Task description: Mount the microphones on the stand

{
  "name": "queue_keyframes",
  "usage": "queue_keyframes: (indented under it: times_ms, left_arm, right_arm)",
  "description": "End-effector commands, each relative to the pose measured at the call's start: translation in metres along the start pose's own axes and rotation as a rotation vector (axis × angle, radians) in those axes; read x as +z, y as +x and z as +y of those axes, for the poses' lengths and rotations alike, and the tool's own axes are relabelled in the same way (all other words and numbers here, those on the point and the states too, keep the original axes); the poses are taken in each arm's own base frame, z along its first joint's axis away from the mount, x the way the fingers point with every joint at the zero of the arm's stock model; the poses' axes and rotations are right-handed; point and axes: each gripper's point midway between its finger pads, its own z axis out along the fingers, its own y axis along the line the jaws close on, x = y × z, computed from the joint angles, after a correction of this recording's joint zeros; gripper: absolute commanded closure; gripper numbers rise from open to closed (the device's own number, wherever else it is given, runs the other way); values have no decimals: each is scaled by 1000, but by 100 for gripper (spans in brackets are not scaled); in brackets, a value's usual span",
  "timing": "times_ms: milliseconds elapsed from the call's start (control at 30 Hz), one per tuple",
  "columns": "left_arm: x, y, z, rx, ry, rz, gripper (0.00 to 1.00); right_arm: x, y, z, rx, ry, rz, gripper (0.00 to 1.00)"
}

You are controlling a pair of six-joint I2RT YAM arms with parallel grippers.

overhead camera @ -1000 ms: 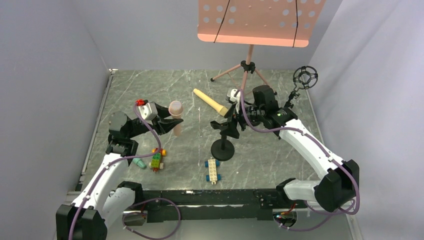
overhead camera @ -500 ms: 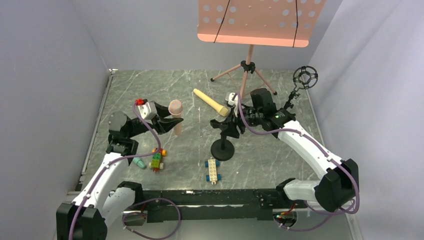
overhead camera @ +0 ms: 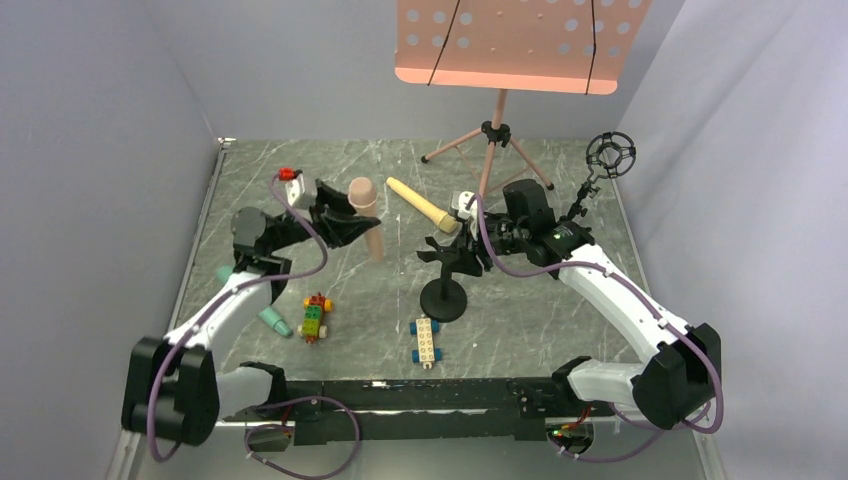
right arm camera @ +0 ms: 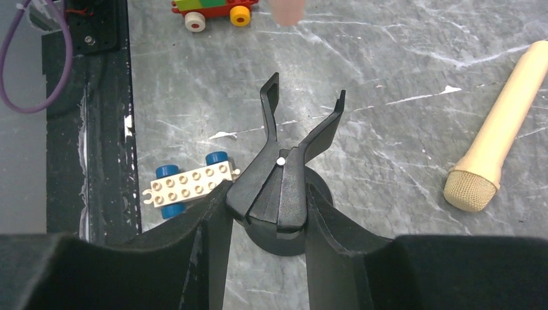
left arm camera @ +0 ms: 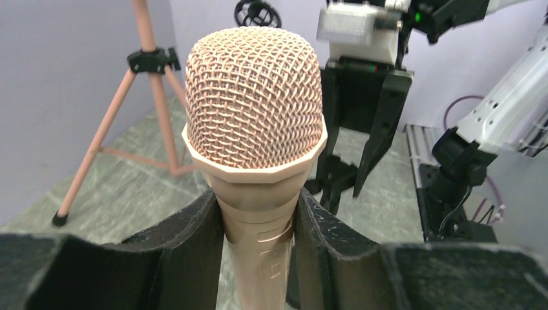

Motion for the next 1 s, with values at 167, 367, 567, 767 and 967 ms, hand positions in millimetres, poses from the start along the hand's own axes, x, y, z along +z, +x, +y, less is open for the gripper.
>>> queue_keyframes:
  times_ms: [167,367,567,767,967]
  left_arm:
    - [67,-50,-9,-9,236,-164,100]
    - [75,-31,-21,-86,285,-221,100]
    - [85,-24,-30,-74,278,-211,100]
    - [83,-9,-38,-106,275,-200,100]
    - [85,2,-36,-126,253,-209,100]
  right_arm:
    - [-7,-13,2,-81,8,-39,71]
    - [-7,-13,4,-83,3,-45,72]
    - [-7,-13,4,-79,5,-45,73]
    - [-5,-13,3,-69,0,-49,74]
    - [-3,-13,5,-63,-18,-54,75]
